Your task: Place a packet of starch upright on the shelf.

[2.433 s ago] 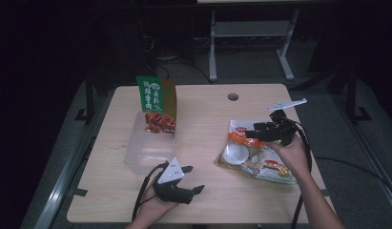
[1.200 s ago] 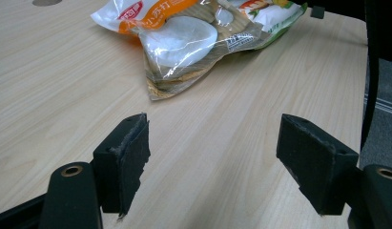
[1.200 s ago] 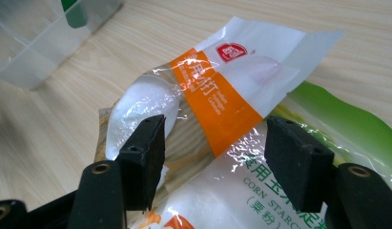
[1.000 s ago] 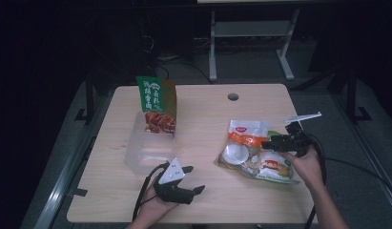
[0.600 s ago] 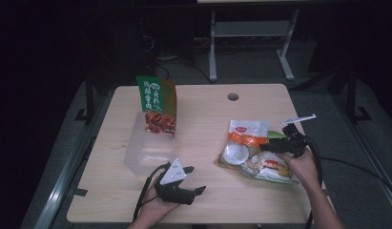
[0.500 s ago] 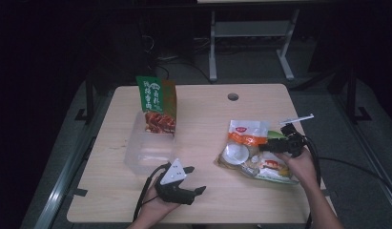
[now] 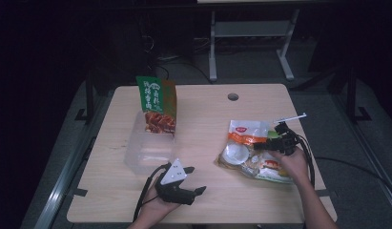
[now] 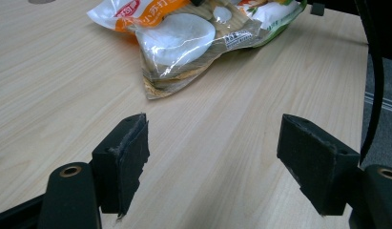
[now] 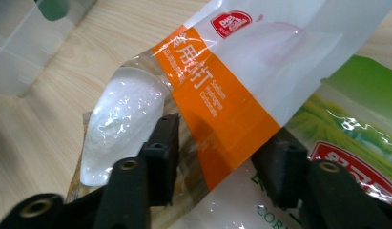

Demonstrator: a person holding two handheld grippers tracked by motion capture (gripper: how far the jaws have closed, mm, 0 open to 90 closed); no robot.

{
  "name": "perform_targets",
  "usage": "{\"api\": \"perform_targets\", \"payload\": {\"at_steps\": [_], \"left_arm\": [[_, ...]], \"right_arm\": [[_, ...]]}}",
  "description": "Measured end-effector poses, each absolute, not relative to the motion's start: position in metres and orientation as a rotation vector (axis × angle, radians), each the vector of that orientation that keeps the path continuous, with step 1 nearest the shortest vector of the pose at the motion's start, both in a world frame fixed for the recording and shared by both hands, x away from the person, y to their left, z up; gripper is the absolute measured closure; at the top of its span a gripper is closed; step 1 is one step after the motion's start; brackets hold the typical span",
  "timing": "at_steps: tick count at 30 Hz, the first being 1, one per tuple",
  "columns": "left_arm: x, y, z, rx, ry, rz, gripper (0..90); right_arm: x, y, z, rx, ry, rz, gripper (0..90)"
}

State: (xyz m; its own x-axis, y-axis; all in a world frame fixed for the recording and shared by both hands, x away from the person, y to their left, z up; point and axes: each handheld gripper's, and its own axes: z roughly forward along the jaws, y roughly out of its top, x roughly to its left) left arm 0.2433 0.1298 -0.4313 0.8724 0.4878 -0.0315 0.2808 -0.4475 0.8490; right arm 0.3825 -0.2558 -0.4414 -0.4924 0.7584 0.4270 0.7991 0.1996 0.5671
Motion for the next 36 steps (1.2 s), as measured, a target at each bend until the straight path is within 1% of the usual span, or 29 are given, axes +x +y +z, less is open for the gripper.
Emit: {"api": "perform_targets", "payload": {"at_steps": [4, 10, 15, 18, 21, 36], "left_arm": [[0.244, 0.130, -0.432, 2.066, 0.560, 0.264, 25.8], [0.244, 0.129, -0.432, 2.065, 0.565, 0.262, 25.8], [0.244, 0.129, -0.432, 2.077, 0.560, 0.264, 25.8], [0.244, 0.129, -0.433, 2.069, 0.566, 0.262, 25.8], [0.244, 0.129, -0.433, 2.072, 0.565, 0.263, 25.8], [0.245, 0.129, -0.433, 2.073, 0.569, 0.255, 26.1]], "right_arm": [[0.383, -0.254, -0.441, -1.539, -2.389, -1.194, 62.0], [0.382, -0.254, -0.438, -1.516, -2.388, -1.212, 76.1], [0.380, -0.251, -0.434, -1.470, -2.429, -1.218, 84.4], [0.379, -0.248, -0.431, -1.447, -2.452, -1.210, 87.6], [0.378, -0.245, -0.429, -1.427, -2.480, -1.207, 89.4], [0.365, -0.238, -0.412, -1.354, -2.525, -1.299, 89.9]]}}
